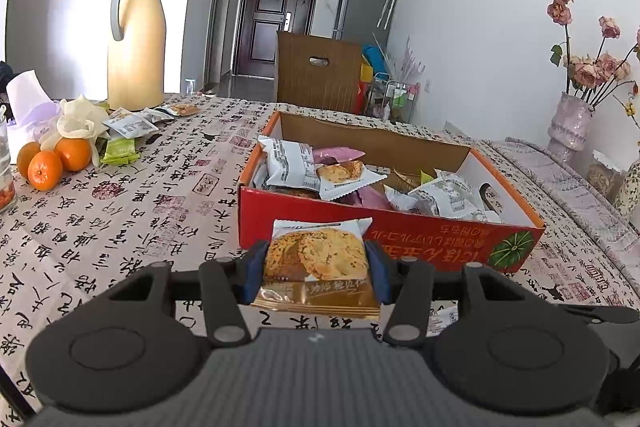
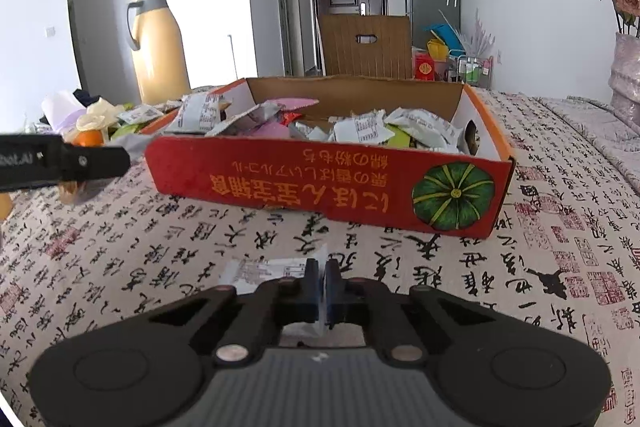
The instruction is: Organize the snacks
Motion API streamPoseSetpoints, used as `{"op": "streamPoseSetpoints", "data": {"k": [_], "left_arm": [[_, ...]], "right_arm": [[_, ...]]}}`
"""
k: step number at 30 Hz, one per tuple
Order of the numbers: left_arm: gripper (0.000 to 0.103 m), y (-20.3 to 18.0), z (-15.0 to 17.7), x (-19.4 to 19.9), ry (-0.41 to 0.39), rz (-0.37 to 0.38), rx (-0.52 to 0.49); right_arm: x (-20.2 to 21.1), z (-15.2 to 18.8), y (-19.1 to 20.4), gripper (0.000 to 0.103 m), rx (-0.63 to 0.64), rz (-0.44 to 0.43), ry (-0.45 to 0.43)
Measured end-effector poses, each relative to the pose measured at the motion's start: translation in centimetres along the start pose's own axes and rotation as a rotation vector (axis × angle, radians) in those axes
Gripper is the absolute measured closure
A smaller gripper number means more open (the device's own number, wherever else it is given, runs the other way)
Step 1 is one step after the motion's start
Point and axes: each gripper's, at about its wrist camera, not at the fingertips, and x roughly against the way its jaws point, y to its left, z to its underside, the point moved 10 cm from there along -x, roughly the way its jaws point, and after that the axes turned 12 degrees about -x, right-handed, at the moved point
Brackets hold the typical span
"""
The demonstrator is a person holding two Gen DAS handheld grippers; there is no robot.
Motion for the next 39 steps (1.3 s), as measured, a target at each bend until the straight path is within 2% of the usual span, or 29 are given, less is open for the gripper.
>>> {"op": "streamPoseSetpoints", "data": {"k": [9,13,14,16,17,18,24,25,26,27,30,39], "left_arm": [[0.050,-0.1,-1.4,0.0,-0.023,-0.006,-0.008],[0.050,-0.5,-1.8,-0.2,-0.027,-0.007,-0.014],[0.050,-0.6,-1.9,-0.2,-0.027,-0.006,-0.015],[0.050,-0.8,-1.8,-0.3,-0.024,-0.002,-0.016],[0.050,-0.8,-1.8,-0.4,-0.022,-0.001,-0.016],[0.050,-0.8,-1.7,-0.4,-0.020,0.001,-0.015],[0.051,-0.4,-1.3,-0.4,-0.009,-0.003,-0.008],[0.050,-0.3,-1.3,-0.4,-0.009,-0.004,-0.006],[0.050,-0.2,-1.3,-0.4,-0.009,-0.004,-0.005],[0.050,-0.1,-1.3,-0.4,-0.009,-0.005,-0.005],[0.050,-0.1,-1.3,-0.5,-0.009,0.000,-0.003],[0.050,-0.5,-1.5,-0.6,-0.012,0.011,-0.008]], "right_arm": [[2.1,-2.7,-0.3,0.101,-0.020,-0.026,-0.097],[2.2,-3.3,-0.4,0.100,-0.020,-0.044,-0.097],[2.0,-3.1,-0.2,0.093,-0.018,-0.061,-0.075],[1.4,-2.4,0.1,0.065,-0.022,-0.078,-0.031],[0.9,-2.0,0.4,0.031,-0.012,-0.081,-0.006],[0.4,-1.5,0.7,0.013,0.005,-0.072,0.006],[-3.1,1.3,2.6,0.016,0.136,-0.012,0.136],[-3.1,1.4,2.6,0.018,0.137,-0.015,0.129],[-3.0,1.5,2.8,0.025,0.139,-0.026,0.132],[-2.7,1.7,3.0,0.041,0.140,-0.044,0.133],[-2.0,1.9,3.3,0.053,0.162,-0.056,0.120],[-0.2,1.8,2.6,0.060,0.142,-0.062,0.070]]}}
